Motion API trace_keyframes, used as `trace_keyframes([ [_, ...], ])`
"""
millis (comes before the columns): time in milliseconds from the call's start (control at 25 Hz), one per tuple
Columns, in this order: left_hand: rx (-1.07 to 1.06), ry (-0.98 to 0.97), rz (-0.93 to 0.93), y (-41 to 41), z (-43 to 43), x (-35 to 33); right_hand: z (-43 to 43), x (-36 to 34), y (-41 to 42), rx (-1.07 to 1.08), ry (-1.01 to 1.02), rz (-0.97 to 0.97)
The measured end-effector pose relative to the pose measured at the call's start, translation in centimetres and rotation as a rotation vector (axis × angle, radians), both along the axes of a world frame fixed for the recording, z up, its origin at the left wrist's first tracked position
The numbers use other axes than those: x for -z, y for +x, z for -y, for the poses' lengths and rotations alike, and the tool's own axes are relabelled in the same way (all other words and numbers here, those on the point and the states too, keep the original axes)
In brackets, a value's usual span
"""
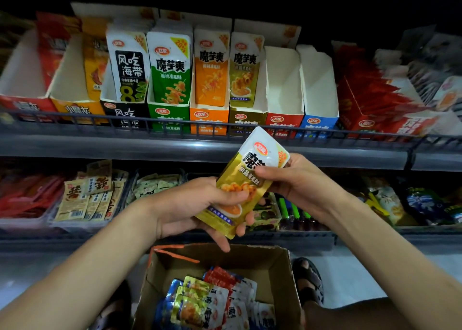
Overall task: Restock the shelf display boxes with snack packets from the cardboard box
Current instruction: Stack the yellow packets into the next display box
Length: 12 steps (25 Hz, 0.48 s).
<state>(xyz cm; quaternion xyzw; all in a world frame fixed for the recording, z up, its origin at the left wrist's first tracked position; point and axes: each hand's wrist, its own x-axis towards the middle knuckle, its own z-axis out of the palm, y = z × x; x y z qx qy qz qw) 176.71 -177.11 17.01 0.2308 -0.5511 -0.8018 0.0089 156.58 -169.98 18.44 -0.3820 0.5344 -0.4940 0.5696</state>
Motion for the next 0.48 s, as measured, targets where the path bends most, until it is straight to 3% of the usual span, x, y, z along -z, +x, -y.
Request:
trace_keyframes([
  [200,-0.017,-0.042,0.013,-0.2,0.6,-1.3,0.0,-0.7,-0.2,0.05,-0.149,-0.126],
  [320,-0.265,-0.129,-0.072,-0.9,1.7,-3.5,0.7,-3.1,-1.4,0.241,-0.339,-0.11],
  [400,-0.533,-0.312,-0.114,-1.4,2.5,-4.9,1.8,-5.6,-2.9,0.388,-0.451,-0.124],
  [480,-0.765,-0.67,-0.057,-2.0,3.2,-5.4,3.3,-8.1,-4.6,0.477,-0.566,-0.225],
])
